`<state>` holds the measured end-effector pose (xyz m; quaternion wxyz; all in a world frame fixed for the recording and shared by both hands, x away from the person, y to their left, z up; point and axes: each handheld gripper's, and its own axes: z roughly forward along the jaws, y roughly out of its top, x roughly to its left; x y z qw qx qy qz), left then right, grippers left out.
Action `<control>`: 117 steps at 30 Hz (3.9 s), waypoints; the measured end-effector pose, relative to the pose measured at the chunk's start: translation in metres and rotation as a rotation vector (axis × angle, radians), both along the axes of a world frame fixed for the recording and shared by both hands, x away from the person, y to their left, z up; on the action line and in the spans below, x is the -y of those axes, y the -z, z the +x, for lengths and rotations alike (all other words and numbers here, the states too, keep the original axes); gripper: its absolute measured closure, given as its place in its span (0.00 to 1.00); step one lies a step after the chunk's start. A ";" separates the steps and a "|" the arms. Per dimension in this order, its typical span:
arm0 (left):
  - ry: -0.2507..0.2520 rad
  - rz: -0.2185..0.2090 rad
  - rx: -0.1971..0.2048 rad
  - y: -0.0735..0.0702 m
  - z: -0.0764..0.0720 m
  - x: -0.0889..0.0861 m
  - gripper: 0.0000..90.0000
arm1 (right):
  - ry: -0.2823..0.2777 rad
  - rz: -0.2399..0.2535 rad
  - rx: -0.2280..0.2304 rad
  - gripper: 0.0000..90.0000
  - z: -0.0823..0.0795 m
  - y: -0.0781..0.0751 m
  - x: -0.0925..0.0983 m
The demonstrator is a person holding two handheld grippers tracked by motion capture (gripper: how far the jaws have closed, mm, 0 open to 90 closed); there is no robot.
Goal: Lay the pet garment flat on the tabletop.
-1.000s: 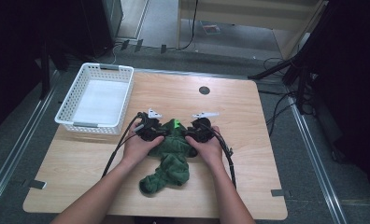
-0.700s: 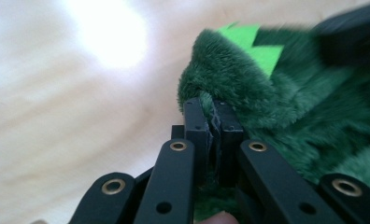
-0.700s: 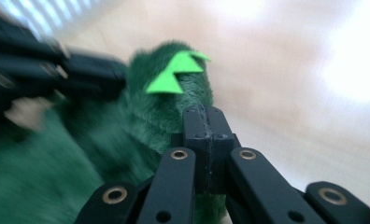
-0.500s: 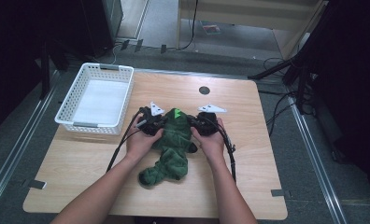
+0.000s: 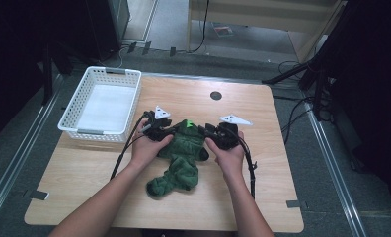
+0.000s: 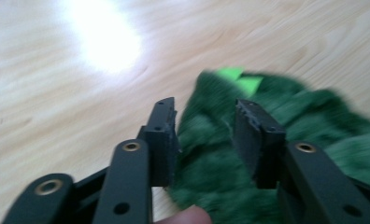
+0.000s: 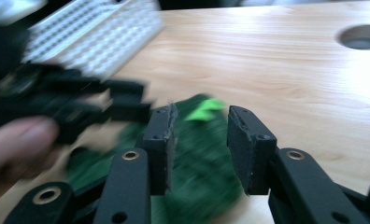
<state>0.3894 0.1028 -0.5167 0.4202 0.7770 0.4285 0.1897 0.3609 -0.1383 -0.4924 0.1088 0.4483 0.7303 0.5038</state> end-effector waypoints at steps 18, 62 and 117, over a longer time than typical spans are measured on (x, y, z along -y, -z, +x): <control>0.101 0.141 -0.071 0.027 -0.002 0.032 0.72 | -0.193 -0.230 -0.139 0.97 -0.041 0.047 -0.010; 0.042 0.093 -0.043 0.032 -0.026 0.013 0.61 | -0.118 -0.040 0.106 0.82 -0.051 0.025 0.037; -0.023 -0.016 -0.146 0.031 -0.051 -0.030 0.79 | 0.016 -0.294 -0.040 0.64 0.057 0.010 -0.084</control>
